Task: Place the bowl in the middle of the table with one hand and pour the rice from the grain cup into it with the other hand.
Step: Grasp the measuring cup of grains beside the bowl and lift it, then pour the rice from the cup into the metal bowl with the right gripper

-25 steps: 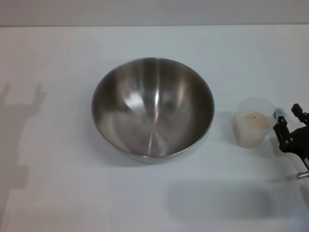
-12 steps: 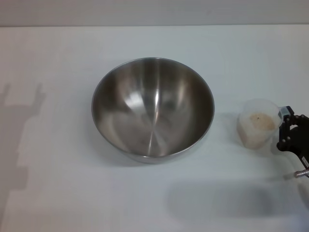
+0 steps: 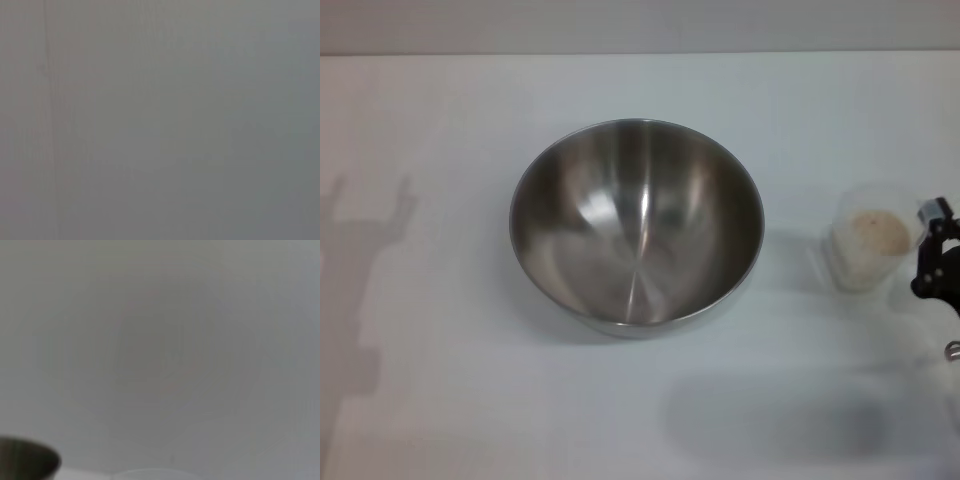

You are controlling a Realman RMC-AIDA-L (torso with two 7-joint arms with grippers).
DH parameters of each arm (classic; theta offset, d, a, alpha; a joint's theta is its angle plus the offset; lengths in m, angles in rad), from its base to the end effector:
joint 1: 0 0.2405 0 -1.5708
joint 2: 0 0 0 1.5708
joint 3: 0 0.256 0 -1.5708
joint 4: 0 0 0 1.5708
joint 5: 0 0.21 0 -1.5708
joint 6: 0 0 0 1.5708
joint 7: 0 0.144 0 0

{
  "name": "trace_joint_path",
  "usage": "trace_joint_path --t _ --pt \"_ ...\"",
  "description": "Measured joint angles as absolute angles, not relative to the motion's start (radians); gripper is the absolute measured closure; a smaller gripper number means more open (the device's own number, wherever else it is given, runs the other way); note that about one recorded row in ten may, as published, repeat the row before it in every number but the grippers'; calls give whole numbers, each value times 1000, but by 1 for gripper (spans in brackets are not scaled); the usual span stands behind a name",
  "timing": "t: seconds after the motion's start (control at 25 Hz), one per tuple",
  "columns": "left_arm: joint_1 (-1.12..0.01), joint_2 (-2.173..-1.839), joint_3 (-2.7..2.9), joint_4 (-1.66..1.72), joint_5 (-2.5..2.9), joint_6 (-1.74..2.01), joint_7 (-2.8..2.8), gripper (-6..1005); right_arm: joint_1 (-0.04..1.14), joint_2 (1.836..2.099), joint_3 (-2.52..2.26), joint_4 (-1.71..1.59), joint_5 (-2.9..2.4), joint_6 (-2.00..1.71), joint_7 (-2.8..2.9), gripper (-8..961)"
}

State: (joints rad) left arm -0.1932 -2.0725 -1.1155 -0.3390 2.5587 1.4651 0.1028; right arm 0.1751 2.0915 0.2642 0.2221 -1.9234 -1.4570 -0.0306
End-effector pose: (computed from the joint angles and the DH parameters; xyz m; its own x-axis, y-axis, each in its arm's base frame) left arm -0.3243 0.2705 0.0241 0.7800 -0.3418 0.5241 0.5611 0.0113 -0.8277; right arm 0.3418 0.2181 -0.0430 0.7650 0.0817 -0.6388 -0.6141 -0.2061 -0.7618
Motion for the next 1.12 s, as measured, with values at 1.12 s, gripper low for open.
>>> trace_joint_path --t 1.12 --pt "-160 -2079 -1021 -311 2550 1445 93 158 517 2090 292 309 -2013 -1502 -763 942"
